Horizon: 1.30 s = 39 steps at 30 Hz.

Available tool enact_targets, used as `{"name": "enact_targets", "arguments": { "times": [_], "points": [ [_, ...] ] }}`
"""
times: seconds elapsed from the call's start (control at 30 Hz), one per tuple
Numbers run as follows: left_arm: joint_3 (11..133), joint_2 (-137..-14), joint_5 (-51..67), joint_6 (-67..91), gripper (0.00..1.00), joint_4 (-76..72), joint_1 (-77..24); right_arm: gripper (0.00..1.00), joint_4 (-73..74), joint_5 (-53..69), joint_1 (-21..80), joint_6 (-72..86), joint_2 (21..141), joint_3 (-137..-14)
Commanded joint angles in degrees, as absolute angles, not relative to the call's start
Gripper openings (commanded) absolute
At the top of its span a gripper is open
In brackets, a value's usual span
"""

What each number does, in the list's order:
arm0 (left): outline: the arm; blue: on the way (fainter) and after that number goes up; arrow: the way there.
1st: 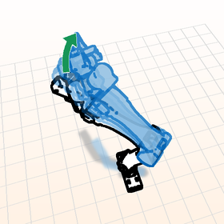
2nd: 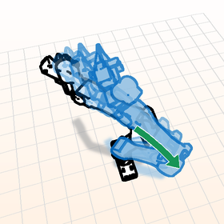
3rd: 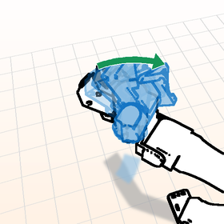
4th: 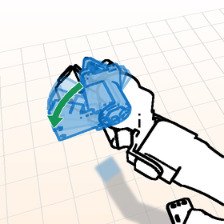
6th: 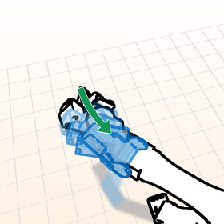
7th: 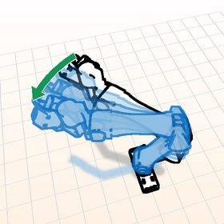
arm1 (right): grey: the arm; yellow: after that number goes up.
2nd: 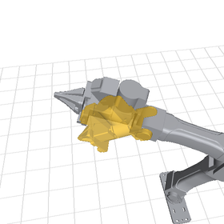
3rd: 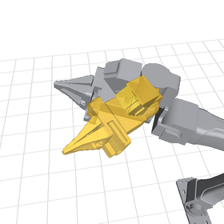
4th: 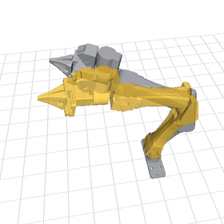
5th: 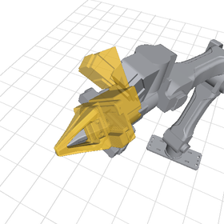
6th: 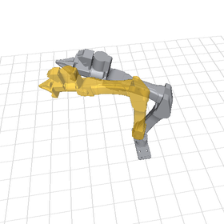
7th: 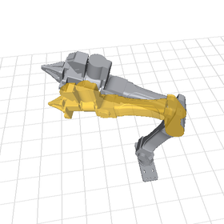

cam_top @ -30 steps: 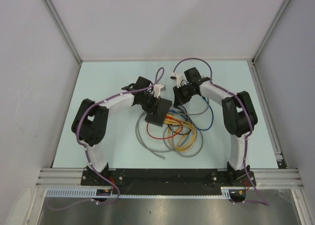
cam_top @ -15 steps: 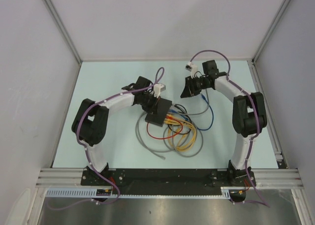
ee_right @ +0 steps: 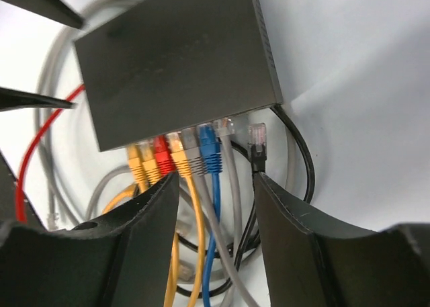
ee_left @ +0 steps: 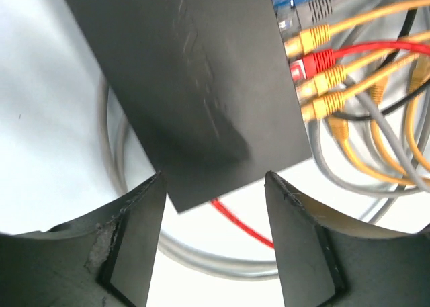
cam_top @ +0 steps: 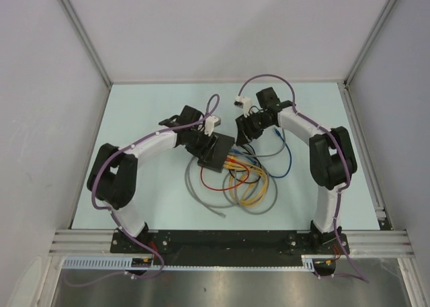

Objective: Pull the plug from the switch port

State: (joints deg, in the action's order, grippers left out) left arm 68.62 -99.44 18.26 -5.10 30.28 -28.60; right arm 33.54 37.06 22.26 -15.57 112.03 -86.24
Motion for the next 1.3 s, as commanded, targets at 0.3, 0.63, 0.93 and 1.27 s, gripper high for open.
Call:
{"name": "enact_targets", "arguments": {
  "times": [0.3,0.63,0.93,1.27],
  "points": [
    [64.7,-93.0,16.1,-6.9,0.68,29.3,-28.2,0.37,33.5,30.1,23.6,-19.9,117.9,-86.9],
    [66.8,-94.5,17.8,-5.7,0.68,29.0,-28.1,0.03,37.4,24.0,19.8,-24.5,109.5,-83.1],
    [67.5,-96.9,19.3,-4.7,0.68,28.6,-28.1,0.0,37.5,9.1,14.2,-27.2,103.3,-79.5],
    [67.8,-96.8,18.8,-4.6,0.67,29.0,-28.1,0.0,31.1,-5.0,12.7,-29.7,107.1,-78.8]
  ]
}}
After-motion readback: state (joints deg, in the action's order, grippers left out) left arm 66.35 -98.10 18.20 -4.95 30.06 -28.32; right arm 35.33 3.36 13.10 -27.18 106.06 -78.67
